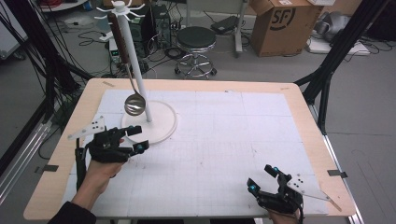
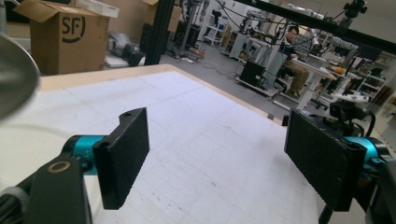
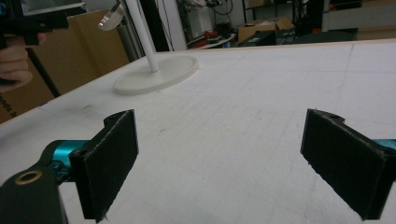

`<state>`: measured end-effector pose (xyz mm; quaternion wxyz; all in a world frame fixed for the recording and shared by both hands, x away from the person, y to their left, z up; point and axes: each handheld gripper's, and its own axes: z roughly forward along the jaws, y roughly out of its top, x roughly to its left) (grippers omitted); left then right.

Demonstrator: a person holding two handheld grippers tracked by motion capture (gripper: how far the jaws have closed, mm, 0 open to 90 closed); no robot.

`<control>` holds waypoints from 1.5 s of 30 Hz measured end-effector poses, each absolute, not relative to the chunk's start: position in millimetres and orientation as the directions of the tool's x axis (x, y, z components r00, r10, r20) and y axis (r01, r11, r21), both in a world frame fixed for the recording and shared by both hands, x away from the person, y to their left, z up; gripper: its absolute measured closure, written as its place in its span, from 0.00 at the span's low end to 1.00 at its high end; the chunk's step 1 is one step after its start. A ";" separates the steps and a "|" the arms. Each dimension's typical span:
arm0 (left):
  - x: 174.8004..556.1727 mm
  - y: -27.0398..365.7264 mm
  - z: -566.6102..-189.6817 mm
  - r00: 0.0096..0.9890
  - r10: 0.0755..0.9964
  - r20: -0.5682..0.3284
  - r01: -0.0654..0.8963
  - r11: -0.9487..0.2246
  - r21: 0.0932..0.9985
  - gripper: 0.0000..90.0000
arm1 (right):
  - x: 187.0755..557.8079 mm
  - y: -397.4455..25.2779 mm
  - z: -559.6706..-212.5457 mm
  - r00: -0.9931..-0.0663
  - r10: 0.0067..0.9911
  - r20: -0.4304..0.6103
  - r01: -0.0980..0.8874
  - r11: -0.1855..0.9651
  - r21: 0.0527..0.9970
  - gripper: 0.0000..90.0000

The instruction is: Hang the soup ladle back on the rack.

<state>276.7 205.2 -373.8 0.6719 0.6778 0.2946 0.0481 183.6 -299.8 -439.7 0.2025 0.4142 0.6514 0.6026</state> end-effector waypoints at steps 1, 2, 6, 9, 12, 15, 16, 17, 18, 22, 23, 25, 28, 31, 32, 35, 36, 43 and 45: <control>274.8 203.9 -377.2 0.822 0.466 -0.326 0.333 0.071 0.940 0.24 | 184.5 -298.3 -439.7 -0.578 0.780 0.239 0.299 -0.071 0.952 0.11; 271.9 201.7 -381.7 0.821 0.469 -0.325 0.331 0.072 0.941 0.23 | 184.9 -297.6 -439.6 -0.582 0.777 0.240 0.300 -0.069 0.952 0.11; 258.0 192.8 -399.2 0.808 0.513 -0.290 0.313 0.042 0.949 0.20 | 185.5 -293.0 -438.7 -0.591 0.770 0.240 0.300 -0.066 0.952 0.11; 244.8 187.0 -413.3 0.790 0.557 -0.257 0.304 0.009 0.953 0.17 | 186.0 -290.4 -438.8 -0.597 0.765 0.240 0.305 -0.060 0.951 0.11; 235.3 182.7 -423.9 0.780 0.566 -0.266 0.326 -0.006 0.945 0.17 | 187.3 -288.3 -438.1 -0.596 0.768 0.235 0.307 -0.052 0.950 0.11; 223.8 182.9 -431.1 0.769 0.572 -0.283 0.340 0.008 0.940 0.18 | 189.4 -287.6 -437.9 -0.599 0.764 0.242 0.317 -0.051 0.947 0.11; 220.2 183.3 -432.8 0.766 0.578 -0.282 0.341 0.007 0.940 0.17 | 190.6 -286.9 -438.3 -0.600 0.759 0.251 0.323 -0.058 0.945 0.11; 215.7 183.8 -434.7 0.761 0.585 -0.281 0.343 0.006 0.939 0.17 | 191.8 -286.7 -438.9 -0.607 0.753 0.253 0.326 -0.054 0.944 0.11; 211.5 184.6 -435.7 0.757 0.590 -0.282 0.345 0.007 0.939 0.17 | 192.3 -285.5 -439.2 -0.613 0.743 0.267 0.341 -0.056 0.939 0.11; 200.2 189.3 -435.5 0.748 0.605 -0.272 0.313 0.039 0.949 0.18 | 197.8 -277.7 -440.3 -0.651 0.711 0.266 0.348 -0.032 0.937 0.11; 199.7 190.2 -435.4 0.743 0.612 -0.269 0.306 0.046 0.951 0.18 | 201.1 -274.9 -440.6 -0.661 0.700 0.270 0.358 -0.021 0.933 0.11; 201.5 192.6 -436.8 0.739 0.613 -0.279 0.309 0.059 0.949 0.18 | 208.6 -269.8 -441.6 -0.676 0.688 0.264 0.363 -0.001 0.932 0.11; 203.9 196.0 -440.1 0.727 0.631 -0.271 0.306 0.056 0.950 0.18 | 218.8 -263.5 -443.0 -0.688 0.679 0.256 0.370 0.025 0.929 0.11; 205.8 199.2 -444.0 0.719 0.638 -0.275 0.310 0.060 0.949 0.18 | 223.5 -261.5 -443.8 -0.694 0.675 0.249 0.369 0.036 0.929 0.11; 206.7 200.3 -446.4 0.715 0.640 -0.281 0.317 0.062 0.946 0.18 | 222.8 -261.6 -443.6 -0.692 0.676 0.254 0.372 0.033 0.928 0.11; 207.3 200.7 -447.4 0.711 0.641 -0.289 0.324 0.066 0.944 0.18 | 222.4 -262.5 -443.0 -0.692 0.677 0.251 0.367 0.031 0.930 0.11; 206.9 200.3 -447.3 0.714 0.639 -0.285 0.321 0.063 0.945 0.18 | 222.9 -263.1 -443.1 -0.691 0.680 0.245 0.362 0.031 0.932 0.11; 206.5 198.8 -447.4 0.717 0.640 -0.276 0.321 0.048 0.946 0.17 | 222.0 -262.6 -443.4 -0.685 0.684 0.249 0.370 0.033 0.928 0.12; 206.7 199.1 -447.4 0.716 0.641 -0.278 0.322 0.051 0.946 0.17 | 222.0 -262.7 -443.5 -0.686 0.684 0.248 0.368 0.032 0.929 0.11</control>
